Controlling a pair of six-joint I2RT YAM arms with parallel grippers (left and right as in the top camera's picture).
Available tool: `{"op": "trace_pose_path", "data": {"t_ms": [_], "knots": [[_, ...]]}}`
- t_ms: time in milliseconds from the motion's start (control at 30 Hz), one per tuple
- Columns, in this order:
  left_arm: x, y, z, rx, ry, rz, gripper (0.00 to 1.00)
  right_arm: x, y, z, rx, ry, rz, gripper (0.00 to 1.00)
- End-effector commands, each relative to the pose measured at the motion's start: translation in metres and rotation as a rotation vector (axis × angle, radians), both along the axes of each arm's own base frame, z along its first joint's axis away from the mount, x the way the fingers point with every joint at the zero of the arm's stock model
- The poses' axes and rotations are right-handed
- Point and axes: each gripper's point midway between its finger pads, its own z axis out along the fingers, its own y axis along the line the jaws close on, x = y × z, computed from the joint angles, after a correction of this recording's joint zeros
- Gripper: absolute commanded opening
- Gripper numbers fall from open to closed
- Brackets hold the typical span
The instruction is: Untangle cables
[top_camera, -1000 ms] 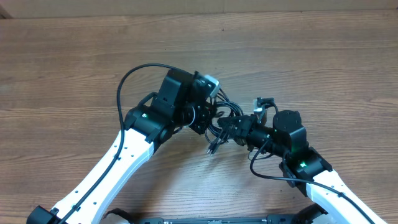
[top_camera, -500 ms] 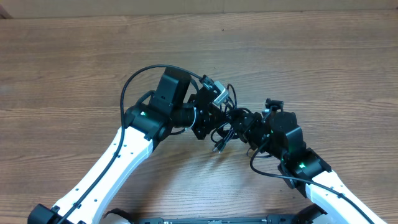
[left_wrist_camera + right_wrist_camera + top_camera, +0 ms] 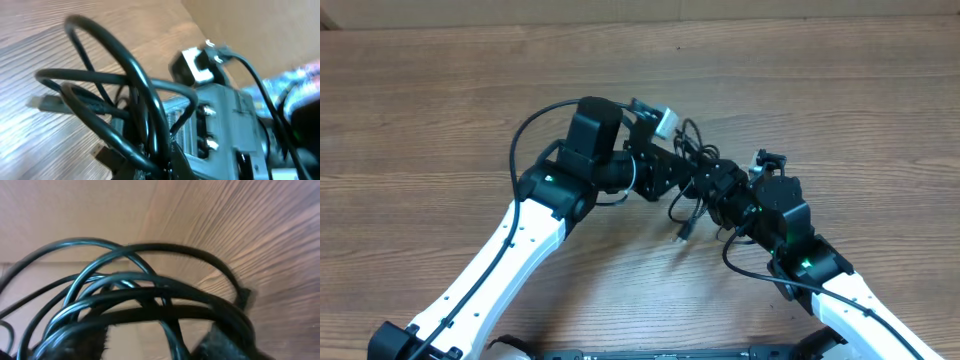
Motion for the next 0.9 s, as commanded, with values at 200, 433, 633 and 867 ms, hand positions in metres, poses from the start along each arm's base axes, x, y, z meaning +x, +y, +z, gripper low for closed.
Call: {"op": "trace_pose_path", "data": {"t_ms": [200, 433, 633, 867], "knots": [[0.026, 0.018, -0.003, 0.033, 0.199, 0.398, 0.04, -0.01, -0.008, -0.007, -0.028, 0.053, 0.005, 1.0], [0.039, 0.036, -0.014, 0.166, 0.049, 0.432, 0.04, -0.037, -0.022, -0.021, -0.076, 0.158, 0.004, 1.0], [0.03, 0.038, -0.022, 0.281, -0.106, 0.27, 0.04, -0.046, -0.035, -0.011, -0.19, 0.055, 0.034, 1.0], [-0.019, 0.027, -0.019, 0.198, -0.279, -0.225, 0.04, -0.041, -0.059, 0.017, -0.448, -0.247, 0.12, 1.0]]}}
